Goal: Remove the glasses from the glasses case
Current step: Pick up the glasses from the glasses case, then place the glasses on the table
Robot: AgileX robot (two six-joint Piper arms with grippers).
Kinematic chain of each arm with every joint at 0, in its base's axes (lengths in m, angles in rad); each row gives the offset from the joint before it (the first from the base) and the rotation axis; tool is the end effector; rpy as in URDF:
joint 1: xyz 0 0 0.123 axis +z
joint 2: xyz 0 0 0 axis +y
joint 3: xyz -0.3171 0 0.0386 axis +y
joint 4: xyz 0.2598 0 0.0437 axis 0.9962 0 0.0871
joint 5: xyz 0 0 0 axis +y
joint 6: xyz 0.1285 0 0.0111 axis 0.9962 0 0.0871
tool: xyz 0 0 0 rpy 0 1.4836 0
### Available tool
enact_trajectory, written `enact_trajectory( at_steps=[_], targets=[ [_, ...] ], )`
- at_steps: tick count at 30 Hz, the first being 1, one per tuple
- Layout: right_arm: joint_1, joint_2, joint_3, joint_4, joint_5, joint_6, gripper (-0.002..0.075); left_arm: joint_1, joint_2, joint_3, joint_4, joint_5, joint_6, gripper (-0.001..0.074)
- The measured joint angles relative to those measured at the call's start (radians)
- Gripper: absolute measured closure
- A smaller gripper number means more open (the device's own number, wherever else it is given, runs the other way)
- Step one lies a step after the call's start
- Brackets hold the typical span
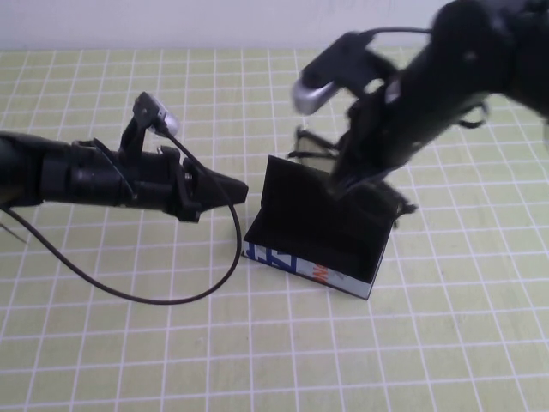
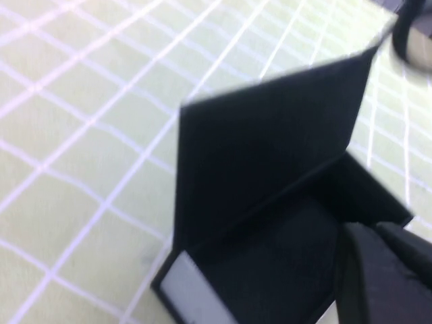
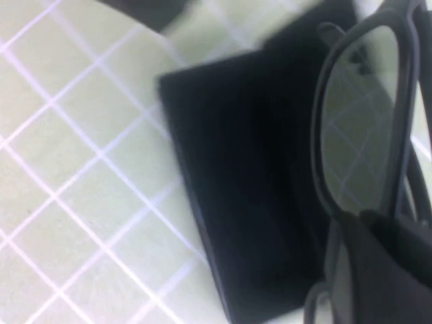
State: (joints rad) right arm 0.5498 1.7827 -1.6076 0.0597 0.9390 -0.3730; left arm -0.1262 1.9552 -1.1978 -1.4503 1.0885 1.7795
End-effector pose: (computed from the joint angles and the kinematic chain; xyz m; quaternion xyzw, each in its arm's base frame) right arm 0.3672 0.2323 0.3124 -0.4192 0.8668 0.0515 0.2650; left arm 0.3942 -0.1644 0.2079 0.3979 0.7262 -0.4283 0.3616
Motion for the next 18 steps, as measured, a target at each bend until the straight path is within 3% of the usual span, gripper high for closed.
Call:
enact_trajectory(
  at_steps=[6,10,18],
  targets=[
    [-0.151,-0.208,0.222,-0.025,-0.028,0.207,0.0711,0.0,-0.061,0.0,0.008,0.0,-0.035,0.0739],
    [-0.246,-0.298,0.414,0.045,-0.087,0.273,0.0711,0.0,-0.067,0.0,0.013,0.0,-0.038,0.0739],
    [-0.27,-0.261,0.663,0.184,-0.27,0.287,0.0711,0.0,-0.067,0.0,0.021,0.0,-0.038,0.0739]
  ],
)
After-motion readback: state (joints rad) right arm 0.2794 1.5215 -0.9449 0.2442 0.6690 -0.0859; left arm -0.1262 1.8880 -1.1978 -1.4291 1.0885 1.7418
